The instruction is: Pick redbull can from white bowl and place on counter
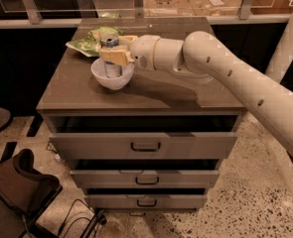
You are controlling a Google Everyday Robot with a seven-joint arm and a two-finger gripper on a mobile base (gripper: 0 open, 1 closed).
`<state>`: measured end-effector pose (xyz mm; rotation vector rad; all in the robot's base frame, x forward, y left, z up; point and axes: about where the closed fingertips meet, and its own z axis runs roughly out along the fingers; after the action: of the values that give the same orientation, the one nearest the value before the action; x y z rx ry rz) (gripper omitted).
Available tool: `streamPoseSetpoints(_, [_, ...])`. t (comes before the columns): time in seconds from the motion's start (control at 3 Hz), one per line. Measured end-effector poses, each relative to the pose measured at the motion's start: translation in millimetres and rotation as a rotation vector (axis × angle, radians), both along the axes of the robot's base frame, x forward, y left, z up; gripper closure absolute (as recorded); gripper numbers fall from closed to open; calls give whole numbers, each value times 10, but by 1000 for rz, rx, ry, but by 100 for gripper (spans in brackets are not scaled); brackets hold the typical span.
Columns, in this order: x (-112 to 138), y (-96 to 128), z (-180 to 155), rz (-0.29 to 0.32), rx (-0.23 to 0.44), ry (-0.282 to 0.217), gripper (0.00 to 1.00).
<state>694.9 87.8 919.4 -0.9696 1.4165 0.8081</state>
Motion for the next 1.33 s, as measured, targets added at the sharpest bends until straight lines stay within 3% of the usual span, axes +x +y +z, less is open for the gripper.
streamPoseSetpoints(0.33, [-8, 27, 1, 4, 0, 0, 100])
streamPoseSetpoints(1.0, [32, 36, 75, 32, 35, 21, 100])
streamPoseSetpoints(1.33, [41, -124, 396, 27, 77, 23, 100])
